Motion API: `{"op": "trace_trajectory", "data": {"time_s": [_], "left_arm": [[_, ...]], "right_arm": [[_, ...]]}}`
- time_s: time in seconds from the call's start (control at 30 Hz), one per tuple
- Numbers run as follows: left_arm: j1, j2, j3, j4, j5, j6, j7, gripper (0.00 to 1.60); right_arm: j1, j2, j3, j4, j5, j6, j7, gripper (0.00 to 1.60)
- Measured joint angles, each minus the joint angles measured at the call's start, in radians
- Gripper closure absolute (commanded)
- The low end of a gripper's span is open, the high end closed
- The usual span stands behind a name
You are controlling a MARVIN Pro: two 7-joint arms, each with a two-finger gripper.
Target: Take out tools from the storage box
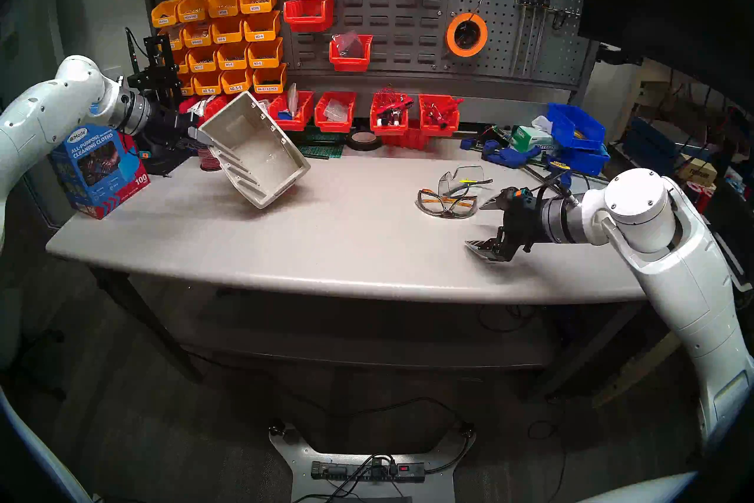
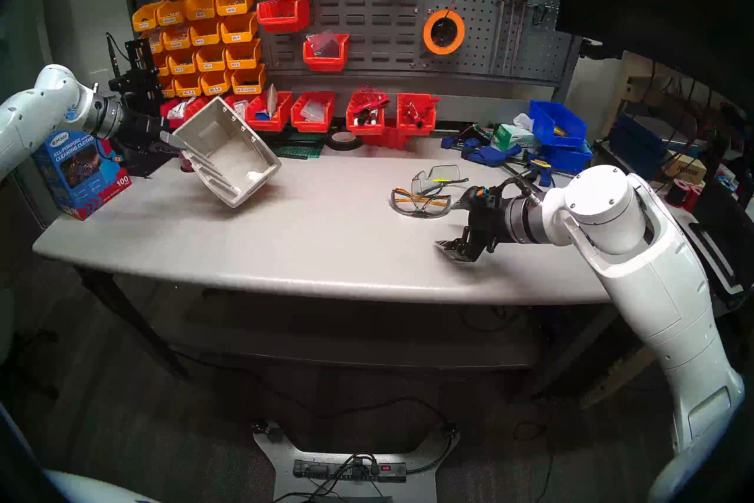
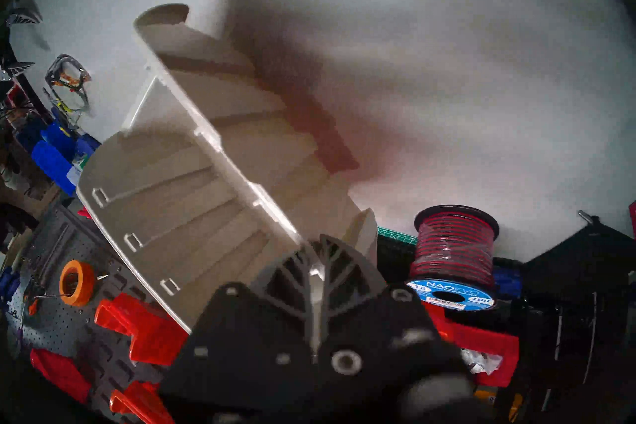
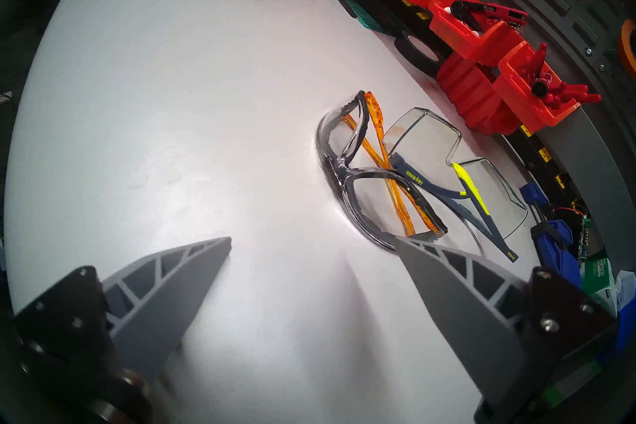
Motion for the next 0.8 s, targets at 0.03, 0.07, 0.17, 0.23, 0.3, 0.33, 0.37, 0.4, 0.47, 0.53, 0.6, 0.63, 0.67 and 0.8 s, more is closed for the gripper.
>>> {"op": "trace_trajectory", "data": {"time_s": [0.03,0.07,0.17,0.23,0.3,0.33,0.37,0.4,0.47,0.53,0.6,0.63,0.67,0.8], "left_arm": [[-0.002,-0.007,0.008,0.008,0.005,0.000,-0.005,1.60],[-0.003,-0.010,0.012,0.012,0.007,0.000,-0.007,1.60],[-0.008,-0.027,0.030,0.031,0.015,0.000,-0.015,1.60],[-0.010,-0.038,0.041,0.042,0.017,0.000,-0.019,1.60],[-0.010,-0.049,0.052,0.052,0.018,0.000,-0.019,1.60],[-0.011,-0.052,0.055,0.055,0.018,0.000,-0.019,1.60],[-0.011,-0.056,0.059,0.059,0.018,0.000,-0.019,1.60],[-0.012,-0.063,0.065,0.065,0.015,0.000,-0.017,1.60],[-0.013,-0.070,0.071,0.072,0.011,0.000,-0.013,1.60],[-0.014,-0.079,0.079,0.080,0.004,0.001,-0.004,1.60],[-0.015,-0.086,0.087,0.086,-0.002,0.001,0.004,1.47],[-0.016,-0.089,0.090,0.089,-0.005,0.001,0.009,1.41],[-0.017,-0.094,0.095,0.093,-0.010,0.001,0.016,1.20],[-0.024,-0.107,0.105,0.102,-0.025,0.000,0.038,0.00]], "right_arm": [[-0.002,0.001,0.002,0.000,0.001,-0.001,0.000,0.00],[-0.003,0.002,0.003,-0.001,0.001,-0.002,0.000,0.00],[-0.009,0.004,0.008,-0.002,0.003,-0.005,0.000,0.00],[-0.012,0.005,0.011,-0.002,0.005,-0.007,0.000,0.00],[-0.016,0.007,0.014,-0.002,0.006,-0.010,0.000,0.00],[-0.017,0.007,0.015,-0.002,0.007,-0.010,0.000,0.00],[-0.018,0.007,0.016,-0.002,0.008,-0.011,0.000,0.00],[-0.021,0.008,0.018,-0.002,0.009,-0.012,0.000,0.00],[-0.023,0.008,0.019,-0.002,0.010,-0.014,-0.001,0.00],[-0.027,0.009,0.022,-0.002,0.011,-0.016,-0.002,0.00],[-0.030,0.010,0.024,-0.002,0.012,-0.018,-0.003,0.00],[-0.031,0.010,0.026,-0.002,0.013,-0.019,-0.003,0.00],[-0.032,0.011,0.027,-0.002,0.014,-0.020,-0.004,0.00],[-0.034,0.012,0.032,-0.002,0.016,-0.025,-0.005,0.00]]}}
